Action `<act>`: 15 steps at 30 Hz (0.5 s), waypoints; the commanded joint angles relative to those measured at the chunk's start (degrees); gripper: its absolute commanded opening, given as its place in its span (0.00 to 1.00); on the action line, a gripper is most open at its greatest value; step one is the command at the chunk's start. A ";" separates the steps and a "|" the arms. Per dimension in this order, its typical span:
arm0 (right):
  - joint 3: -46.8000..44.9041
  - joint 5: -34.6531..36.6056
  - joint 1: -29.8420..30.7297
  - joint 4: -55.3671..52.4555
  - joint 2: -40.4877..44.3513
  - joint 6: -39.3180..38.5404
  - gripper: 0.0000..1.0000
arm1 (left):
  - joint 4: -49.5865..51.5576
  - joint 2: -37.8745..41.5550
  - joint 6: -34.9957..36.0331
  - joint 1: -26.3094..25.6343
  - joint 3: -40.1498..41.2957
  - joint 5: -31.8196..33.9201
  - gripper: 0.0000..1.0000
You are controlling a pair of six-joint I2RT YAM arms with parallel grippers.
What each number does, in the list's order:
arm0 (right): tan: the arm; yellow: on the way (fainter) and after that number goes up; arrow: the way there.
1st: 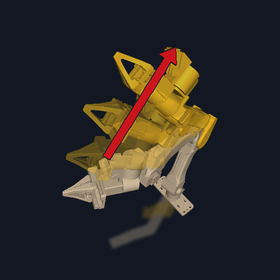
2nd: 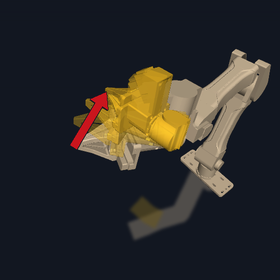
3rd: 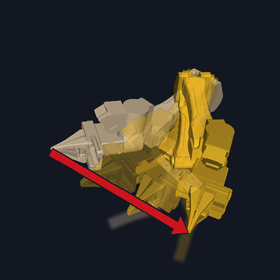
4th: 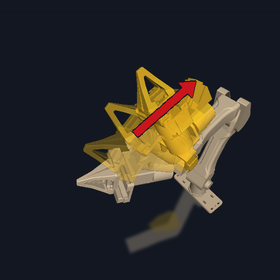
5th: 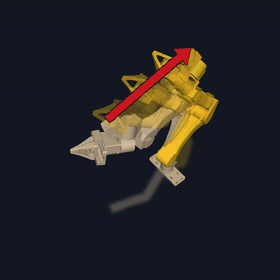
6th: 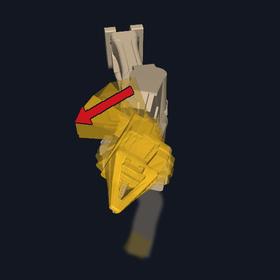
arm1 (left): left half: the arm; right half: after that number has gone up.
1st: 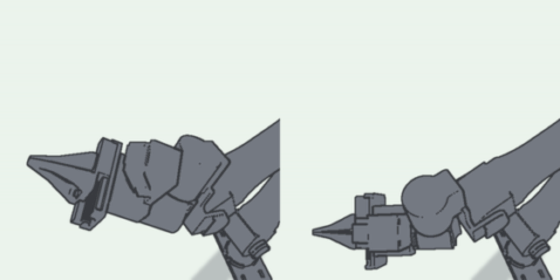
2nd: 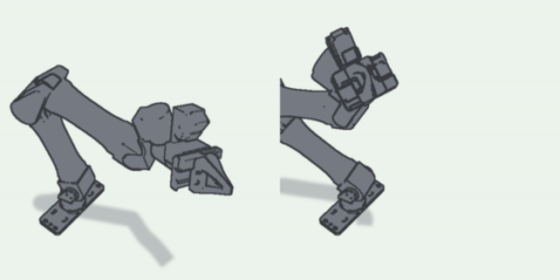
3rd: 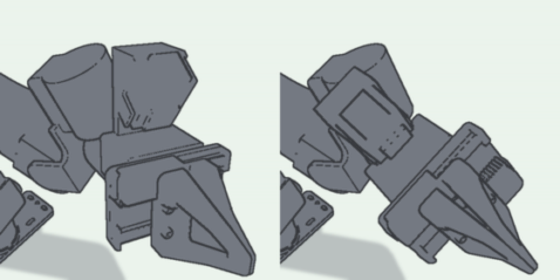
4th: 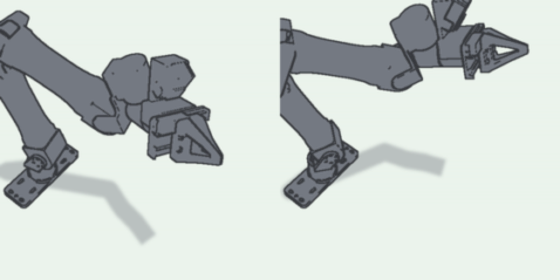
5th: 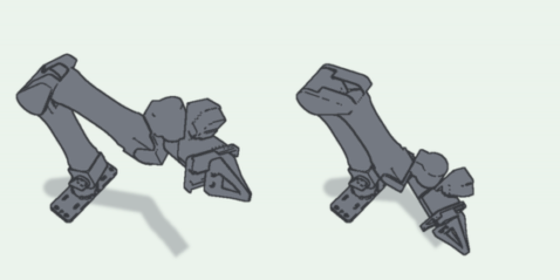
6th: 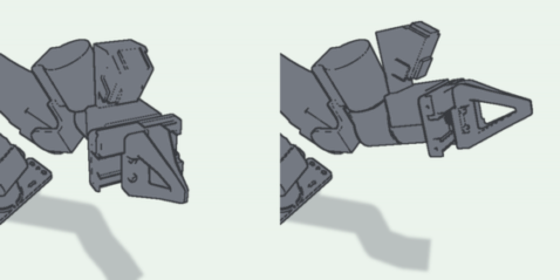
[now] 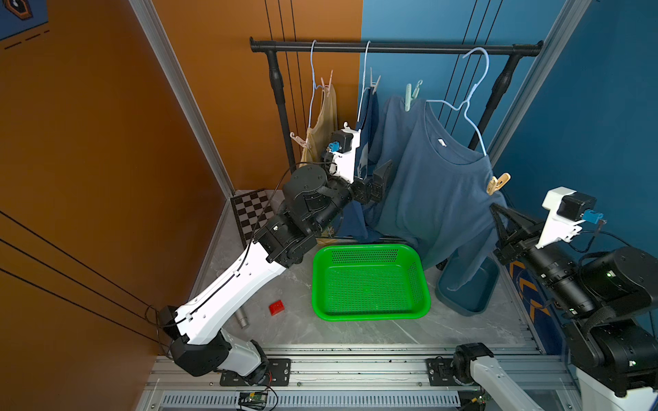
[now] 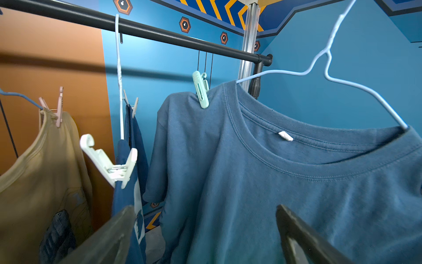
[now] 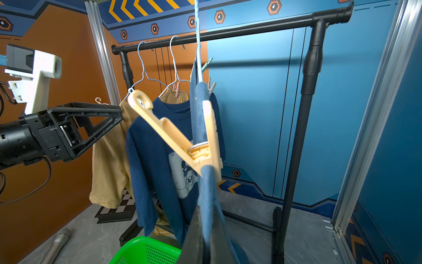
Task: Remove the clothespins securing t-shirts to the hanger
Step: Pick up the hanger from the clothes rail.
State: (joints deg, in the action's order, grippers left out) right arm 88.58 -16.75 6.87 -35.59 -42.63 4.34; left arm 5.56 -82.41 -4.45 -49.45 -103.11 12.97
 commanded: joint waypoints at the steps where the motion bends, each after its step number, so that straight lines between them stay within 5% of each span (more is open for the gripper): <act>1: 3.26 -1.25 0.35 2.11 1.26 1.02 0.00 | -0.22 2.74 -0.78 -0.33 1.35 1.56 0.98; 15: 12.54 -5.44 0.16 1.14 0.11 2.19 0.00 | 0.84 6.02 -0.69 -0.34 3.79 2.85 0.98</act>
State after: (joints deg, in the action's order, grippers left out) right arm 97.93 -19.77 6.85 -38.39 -42.50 5.04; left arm 5.82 -77.60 -4.60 -49.47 -100.05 14.79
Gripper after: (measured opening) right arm 0.067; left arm 0.981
